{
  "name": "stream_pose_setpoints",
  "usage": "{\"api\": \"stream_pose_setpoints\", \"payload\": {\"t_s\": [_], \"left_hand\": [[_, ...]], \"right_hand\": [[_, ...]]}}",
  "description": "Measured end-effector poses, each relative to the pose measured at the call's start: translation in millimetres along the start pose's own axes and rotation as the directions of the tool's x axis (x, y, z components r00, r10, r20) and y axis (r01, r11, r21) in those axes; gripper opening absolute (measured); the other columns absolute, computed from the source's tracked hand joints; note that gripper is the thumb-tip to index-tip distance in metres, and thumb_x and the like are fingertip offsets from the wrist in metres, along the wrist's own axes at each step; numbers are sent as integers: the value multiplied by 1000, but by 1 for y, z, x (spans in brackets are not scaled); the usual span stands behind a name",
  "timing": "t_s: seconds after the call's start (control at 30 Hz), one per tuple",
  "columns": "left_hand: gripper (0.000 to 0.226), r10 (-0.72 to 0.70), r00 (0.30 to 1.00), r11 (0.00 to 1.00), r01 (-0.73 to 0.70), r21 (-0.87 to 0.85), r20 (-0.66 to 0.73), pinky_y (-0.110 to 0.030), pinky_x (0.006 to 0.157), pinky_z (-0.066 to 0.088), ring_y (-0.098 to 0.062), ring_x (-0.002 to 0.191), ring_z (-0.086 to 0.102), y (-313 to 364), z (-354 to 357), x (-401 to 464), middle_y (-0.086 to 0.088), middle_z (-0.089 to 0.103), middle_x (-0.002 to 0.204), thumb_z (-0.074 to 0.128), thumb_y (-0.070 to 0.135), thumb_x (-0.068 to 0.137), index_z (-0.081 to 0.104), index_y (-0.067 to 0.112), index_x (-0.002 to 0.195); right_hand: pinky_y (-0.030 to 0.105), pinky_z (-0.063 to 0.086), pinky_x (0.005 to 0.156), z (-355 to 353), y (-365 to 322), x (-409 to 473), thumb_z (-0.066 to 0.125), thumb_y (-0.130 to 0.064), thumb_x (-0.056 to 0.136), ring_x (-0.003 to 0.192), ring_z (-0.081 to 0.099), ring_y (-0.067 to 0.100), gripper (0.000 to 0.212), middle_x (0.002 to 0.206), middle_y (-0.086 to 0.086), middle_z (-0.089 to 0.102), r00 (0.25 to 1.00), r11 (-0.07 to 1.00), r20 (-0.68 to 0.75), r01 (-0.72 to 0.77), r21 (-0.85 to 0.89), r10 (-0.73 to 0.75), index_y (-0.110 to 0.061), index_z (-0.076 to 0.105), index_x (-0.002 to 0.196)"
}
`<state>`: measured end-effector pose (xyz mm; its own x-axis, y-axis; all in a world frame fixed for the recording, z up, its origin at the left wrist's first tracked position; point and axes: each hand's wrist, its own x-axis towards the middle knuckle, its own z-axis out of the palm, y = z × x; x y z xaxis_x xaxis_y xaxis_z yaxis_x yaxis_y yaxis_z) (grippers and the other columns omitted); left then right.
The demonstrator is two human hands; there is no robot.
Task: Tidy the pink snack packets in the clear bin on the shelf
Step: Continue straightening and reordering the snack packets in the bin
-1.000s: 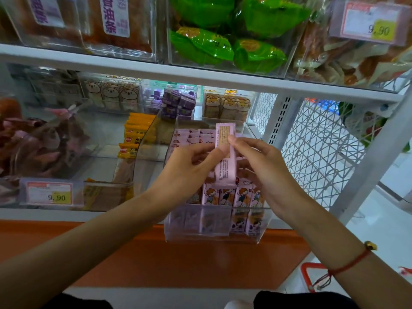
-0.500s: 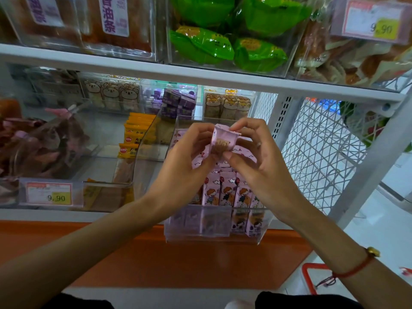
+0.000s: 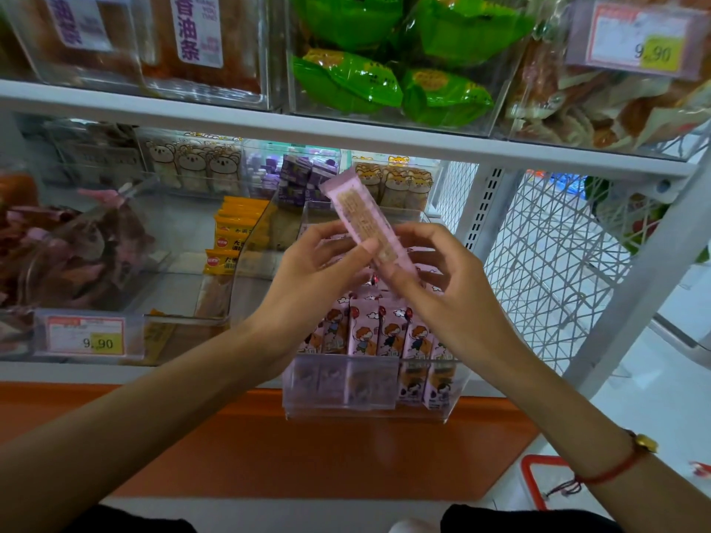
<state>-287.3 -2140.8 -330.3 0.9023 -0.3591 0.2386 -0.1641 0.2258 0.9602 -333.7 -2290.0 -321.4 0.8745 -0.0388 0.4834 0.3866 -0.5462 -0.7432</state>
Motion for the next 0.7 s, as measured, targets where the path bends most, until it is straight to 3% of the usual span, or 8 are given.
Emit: {"api": "stream_pose_setpoints", "payload": {"t_s": [0.13, 0.23, 0.3, 0.37, 0.43, 0.53, 0.6, 0.7], "left_hand": [[43, -25, 995, 998, 30, 47, -101, -16, 65, 55, -8, 84, 71, 3, -1, 0, -1, 72, 95, 70, 37, 69, 59, 10, 100], [21, -41, 997, 998, 43, 38, -60, -14, 62, 54, -8, 79, 71, 3, 1, 0, -2, 73, 88, 65, 27, 83, 61, 7, 88], [26, -30, 995, 998, 35, 47, -92, -14, 62, 54, -8, 80, 71, 2, 1, 0, -4, 71, 95, 67, 24, 83, 58, 5, 97], [46, -45, 993, 998, 50, 41, -106, -15, 62, 54, -9, 82, 72, 2, 2, -1, -5, 69, 101, 74, 29, 73, 53, 7, 109], [61, -45, 995, 998, 48, 30, -85, -17, 64, 55, -10, 85, 71, 4, 3, -1, -3, 67, 105, 75, 34, 64, 49, 13, 115], [76, -3, 999, 999, 6, 52, -47, -18, 71, 56, -5, 96, 68, 8, 1, 0, 6, 59, 118, 72, 41, 65, 40, 24, 131], [76, -3, 1000, 998, 2, 70, 7, -19, 78, 55, -3, 104, 65, 10, -2, 1, 11, 55, 127, 68, 42, 73, 34, 31, 141], [43, 46, 998, 998, -48, 41, 46, -21, 78, 56, -9, 102, 67, 12, -3, 1, 7, 67, 118, 60, 23, 89, 51, 28, 130]], "right_hand": [[19, 54, 72, -3, 0, 2, 62, -20, 88, 83, 67, 5, 13, 93, -4, 70, 996, 970, -6, -83, 228, 87, -22, 64, 100], [26, 55, 79, -5, 1, 2, 66, -28, 77, 92, 68, 11, 25, 97, -4, 70, 981, 883, 106, -192, 429, 162, -20, 63, 101], [24, 55, 80, -1, 0, -2, 71, -39, 66, 99, 64, 7, 43, 104, -10, 67, 980, 930, 132, -182, 319, 146, -28, 57, 105], [24, 55, 80, 2, -1, -5, 77, -36, 66, 105, 60, 6, 47, 111, -10, 62, 994, 986, 52, -99, 136, 93, -32, 52, 106], [22, 56, 72, 1, 0, -4, 76, -26, 73, 102, 62, 7, 42, 111, -7, 63, 996, 981, 0, -89, 171, 91, -27, 54, 109], [19, 53, 67, -7, -1, 2, 65, -21, 77, 85, 66, 7, 40, 97, -4, 70, 949, 793, 94, -305, 528, 302, -16, 60, 116], [19, 54, 63, -10, -2, 3, 60, -19, 80, 74, 65, 8, 33, 89, 2, 70, 915, 654, 169, -382, 653, 366, -8, 64, 112], [19, 55, 61, -16, -1, 1, 53, -26, 86, 66, 64, 9, 25, 83, 6, 69, 914, 634, 204, -391, 667, 350, -8, 66, 100]]}}
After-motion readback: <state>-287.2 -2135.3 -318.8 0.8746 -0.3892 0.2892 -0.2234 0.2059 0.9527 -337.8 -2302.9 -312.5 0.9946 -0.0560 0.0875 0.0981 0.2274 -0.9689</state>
